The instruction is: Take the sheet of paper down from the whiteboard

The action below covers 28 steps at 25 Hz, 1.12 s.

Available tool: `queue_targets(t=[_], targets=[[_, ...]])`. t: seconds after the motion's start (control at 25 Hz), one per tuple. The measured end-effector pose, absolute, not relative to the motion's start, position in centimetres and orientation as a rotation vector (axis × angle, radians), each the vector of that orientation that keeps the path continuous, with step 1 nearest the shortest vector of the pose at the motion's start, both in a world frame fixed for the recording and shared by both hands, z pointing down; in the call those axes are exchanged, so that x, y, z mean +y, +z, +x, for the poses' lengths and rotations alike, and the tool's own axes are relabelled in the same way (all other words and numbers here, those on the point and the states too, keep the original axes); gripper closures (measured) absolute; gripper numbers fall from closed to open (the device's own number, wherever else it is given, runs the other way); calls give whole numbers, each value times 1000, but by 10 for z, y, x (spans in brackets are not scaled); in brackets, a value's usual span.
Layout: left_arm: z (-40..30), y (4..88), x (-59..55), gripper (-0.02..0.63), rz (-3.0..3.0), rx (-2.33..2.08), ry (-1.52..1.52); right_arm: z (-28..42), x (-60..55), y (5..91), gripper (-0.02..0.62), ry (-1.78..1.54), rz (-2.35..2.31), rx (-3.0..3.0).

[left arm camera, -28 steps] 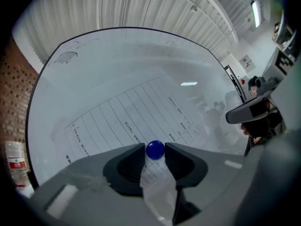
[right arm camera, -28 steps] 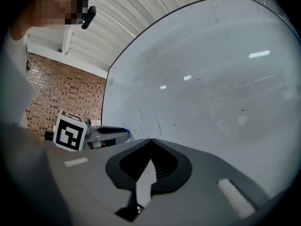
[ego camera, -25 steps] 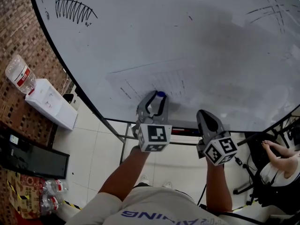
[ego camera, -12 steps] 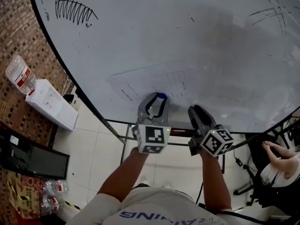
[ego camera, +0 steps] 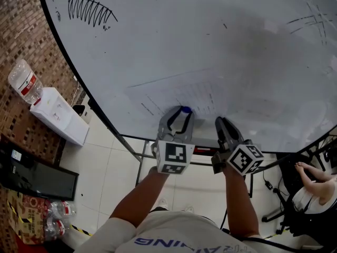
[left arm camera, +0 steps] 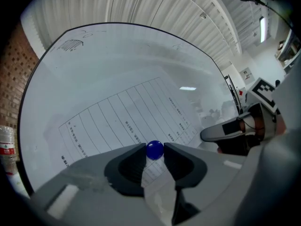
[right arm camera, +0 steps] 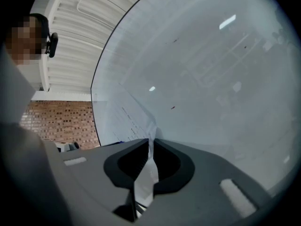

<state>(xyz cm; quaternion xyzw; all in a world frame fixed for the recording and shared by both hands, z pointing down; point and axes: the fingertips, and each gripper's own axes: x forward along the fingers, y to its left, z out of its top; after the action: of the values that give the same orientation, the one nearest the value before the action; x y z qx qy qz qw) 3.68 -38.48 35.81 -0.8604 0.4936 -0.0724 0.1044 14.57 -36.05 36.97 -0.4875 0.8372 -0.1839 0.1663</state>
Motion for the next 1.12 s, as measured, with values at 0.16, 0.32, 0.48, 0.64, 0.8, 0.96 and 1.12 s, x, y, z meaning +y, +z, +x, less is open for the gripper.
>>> queue_targets(t=[0.16, 0.32, 0.48, 0.64, 0.8, 0.96, 1.12], targets=[[36, 358, -385, 477, -2574, 1447, -200, 142, -355, 365, 582, -462, -1388, 2416], [31, 360, -383, 477, -2611, 1447, -182, 148, -347, 363, 586, -396, -1432, 2438], [26, 361, -372, 477, -2653, 1440, -171, 157, -335, 358, 586, -307, -1487, 2481], [13, 364, -354, 477, -2703, 1449, -143, 173, -318, 358, 586, -229, -1563, 2520], [-10, 371, -337, 477, -2735, 1501, -124, 198, -302, 361, 586, -188, -1656, 2510], [-33, 375, -329, 477, -2752, 1581, -95, 226, -282, 365, 586, -161, -1741, 2504], [-47, 377, -327, 477, -2723, 1610, -95, 248, -260, 374, 586, -144, -1804, 2496]])
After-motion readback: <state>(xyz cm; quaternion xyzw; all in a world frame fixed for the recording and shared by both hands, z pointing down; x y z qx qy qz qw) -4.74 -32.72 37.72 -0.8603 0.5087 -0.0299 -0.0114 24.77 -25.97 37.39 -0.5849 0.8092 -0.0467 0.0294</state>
